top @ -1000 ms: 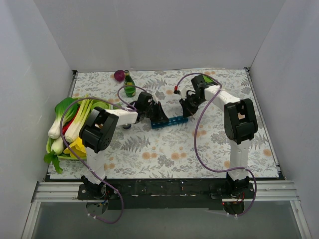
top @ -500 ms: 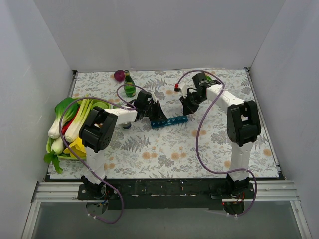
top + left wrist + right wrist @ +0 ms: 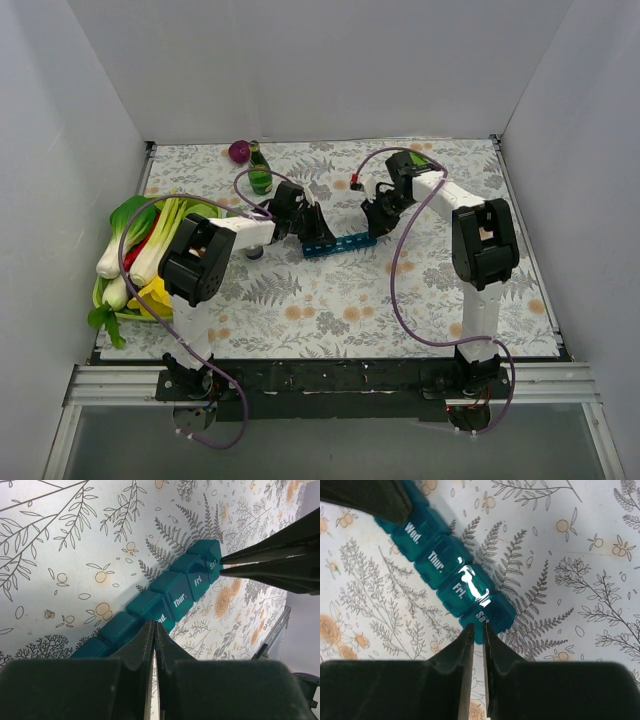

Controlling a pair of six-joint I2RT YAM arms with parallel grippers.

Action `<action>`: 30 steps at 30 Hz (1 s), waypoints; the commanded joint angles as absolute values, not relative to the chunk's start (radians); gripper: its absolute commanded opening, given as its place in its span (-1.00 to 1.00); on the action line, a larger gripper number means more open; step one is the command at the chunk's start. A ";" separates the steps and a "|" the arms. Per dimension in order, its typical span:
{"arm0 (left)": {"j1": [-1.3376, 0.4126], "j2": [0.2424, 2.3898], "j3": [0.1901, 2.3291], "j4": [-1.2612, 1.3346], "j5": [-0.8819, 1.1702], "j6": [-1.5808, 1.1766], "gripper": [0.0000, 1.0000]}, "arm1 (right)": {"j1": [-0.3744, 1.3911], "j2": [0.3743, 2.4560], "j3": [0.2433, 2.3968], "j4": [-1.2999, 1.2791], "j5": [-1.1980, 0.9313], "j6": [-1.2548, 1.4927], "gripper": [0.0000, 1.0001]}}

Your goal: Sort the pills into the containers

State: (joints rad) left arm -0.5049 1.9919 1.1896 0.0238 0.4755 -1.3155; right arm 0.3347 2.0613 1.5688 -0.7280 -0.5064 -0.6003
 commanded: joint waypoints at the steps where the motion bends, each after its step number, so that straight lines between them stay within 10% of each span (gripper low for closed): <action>1: -0.491 1.931 1.233 0.006 0.494 -1.302 -0.99 | 0.321 1.959 1.618 -0.796 -0.618 -0.704 -0.47; 6: -0.479 1.823 1.264 0.006 0.508 -1.304 -0.82 | 0.336 1.893 1.594 -0.784 -0.667 -0.821 0.07; 30: -0.430 1.697 1.132 -0.020 0.529 -1.255 -0.89 | 0.393 2.074 1.623 -0.771 -0.567 -0.701 -0.39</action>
State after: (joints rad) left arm -0.4522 1.8057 1.1526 -0.0200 0.5243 -1.2919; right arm 0.3904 2.0899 1.6005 -0.7376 -0.5602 -0.6941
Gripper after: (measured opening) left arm 0.046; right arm 0.294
